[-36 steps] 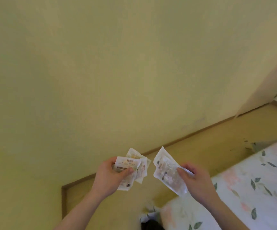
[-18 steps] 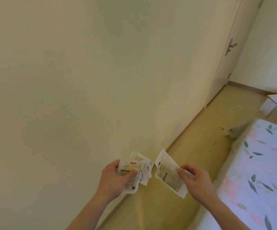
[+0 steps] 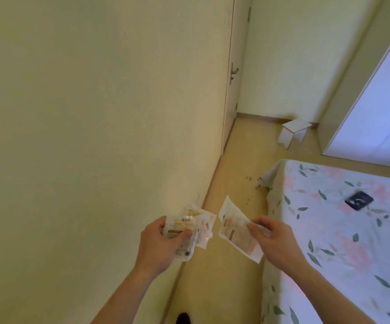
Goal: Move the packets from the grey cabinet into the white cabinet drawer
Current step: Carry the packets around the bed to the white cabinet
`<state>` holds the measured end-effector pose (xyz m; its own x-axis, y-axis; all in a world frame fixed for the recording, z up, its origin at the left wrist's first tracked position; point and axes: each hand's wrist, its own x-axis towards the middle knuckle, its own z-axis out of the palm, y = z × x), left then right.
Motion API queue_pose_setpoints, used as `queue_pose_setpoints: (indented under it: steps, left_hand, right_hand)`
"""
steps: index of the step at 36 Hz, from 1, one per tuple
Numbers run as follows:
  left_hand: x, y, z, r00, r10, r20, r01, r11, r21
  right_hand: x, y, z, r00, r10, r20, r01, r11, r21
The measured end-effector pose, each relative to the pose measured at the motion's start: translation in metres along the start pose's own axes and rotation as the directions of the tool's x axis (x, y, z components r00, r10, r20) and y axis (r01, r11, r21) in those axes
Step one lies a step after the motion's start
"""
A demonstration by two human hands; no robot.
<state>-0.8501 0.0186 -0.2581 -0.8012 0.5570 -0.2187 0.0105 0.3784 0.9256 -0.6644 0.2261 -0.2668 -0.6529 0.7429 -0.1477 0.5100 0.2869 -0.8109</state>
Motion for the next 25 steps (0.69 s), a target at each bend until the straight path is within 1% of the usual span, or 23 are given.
queue_pose_setpoints:
  steps: [5,7,11,14,19,25]
  left_hand:
    - [0.080,0.023,0.017,0.996,0.024,0.086,-0.023,1.000,-0.020]
    - [0.108,0.035,0.030,0.991,0.023,0.131,-0.022,1.000,-0.009]
    - [0.155,0.068,0.067,0.971,0.084,0.223,-0.083,0.996,-0.012]
    - [0.196,0.092,0.099,0.950,0.120,0.290,-0.119,0.993,-0.019]
    - [0.268,0.129,0.154,0.928,0.140,0.346,-0.144,0.989,-0.015]
    - [0.352,0.172,0.217,0.922,0.152,0.355,-0.168,0.986,0.015]
  right_hand:
    - [0.043,-0.019,-0.011,0.993,0.042,-0.114,-0.038,0.999,0.035]
    - [0.056,-0.018,-0.021,0.983,0.087,-0.164,-0.080,0.995,0.051]
    - [0.083,-0.011,-0.046,0.944,0.170,-0.283,-0.150,0.985,0.090]
    - [0.113,0.000,-0.069,0.915,0.210,-0.345,-0.183,0.977,0.110]
    - [0.178,0.026,-0.104,0.886,0.252,-0.388,-0.202,0.965,0.165]
    - [0.275,0.047,-0.149,0.882,0.270,-0.386,-0.206,0.958,0.198]
